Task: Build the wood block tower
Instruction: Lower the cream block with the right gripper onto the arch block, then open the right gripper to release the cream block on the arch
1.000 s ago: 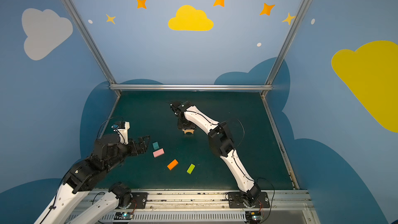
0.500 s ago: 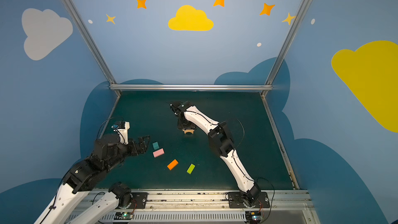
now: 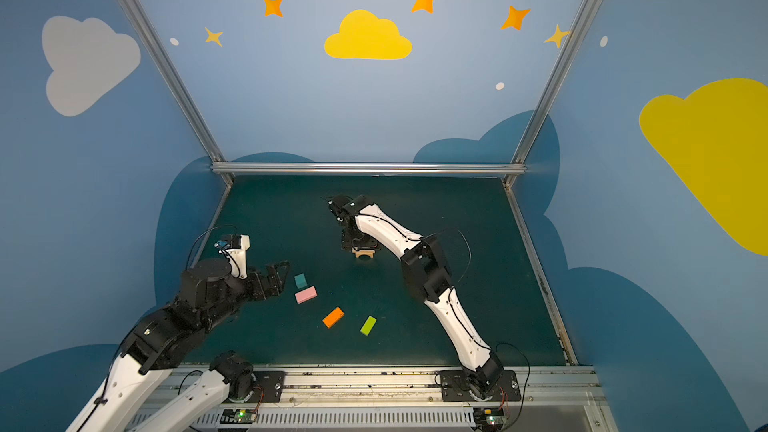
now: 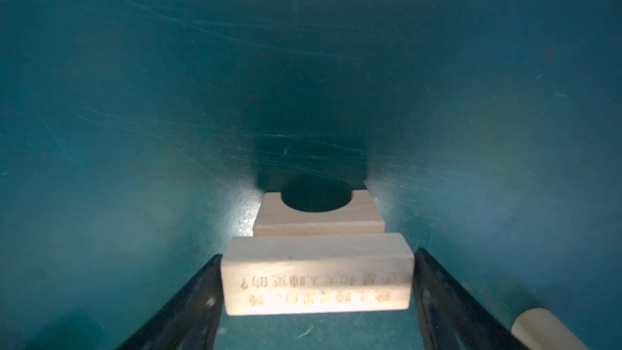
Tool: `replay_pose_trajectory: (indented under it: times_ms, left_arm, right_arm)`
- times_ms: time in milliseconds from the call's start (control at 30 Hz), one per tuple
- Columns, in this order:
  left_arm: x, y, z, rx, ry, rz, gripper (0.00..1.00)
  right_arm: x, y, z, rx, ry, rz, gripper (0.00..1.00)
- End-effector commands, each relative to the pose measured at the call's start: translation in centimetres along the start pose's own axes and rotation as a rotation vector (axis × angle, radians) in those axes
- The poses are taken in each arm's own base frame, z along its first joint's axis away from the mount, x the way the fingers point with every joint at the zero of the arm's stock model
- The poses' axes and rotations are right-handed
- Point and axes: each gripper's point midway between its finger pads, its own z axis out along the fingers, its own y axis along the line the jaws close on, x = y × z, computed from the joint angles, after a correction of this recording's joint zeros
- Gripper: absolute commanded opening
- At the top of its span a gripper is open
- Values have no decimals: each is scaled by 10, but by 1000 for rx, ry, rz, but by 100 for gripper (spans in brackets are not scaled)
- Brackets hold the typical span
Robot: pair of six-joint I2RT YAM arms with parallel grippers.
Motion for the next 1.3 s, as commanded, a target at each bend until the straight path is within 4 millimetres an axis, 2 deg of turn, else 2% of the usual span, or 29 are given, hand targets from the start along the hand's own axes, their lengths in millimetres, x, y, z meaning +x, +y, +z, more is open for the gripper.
replay_pose_trajectory:
  times_ms: [0, 567, 1267]
  left_arm:
    - [3, 3, 0, -9, 4, 8, 100]
    - [3, 3, 1, -11, 8, 8, 100]
    - [3, 3, 1, -11, 8, 10, 100]
  right_arm:
    - [1, 0, 1, 19, 0, -1, 86]
    - [-5, 2, -10, -8, -24, 1, 88]
    - [-17, 4, -47, -53, -99, 1, 88]
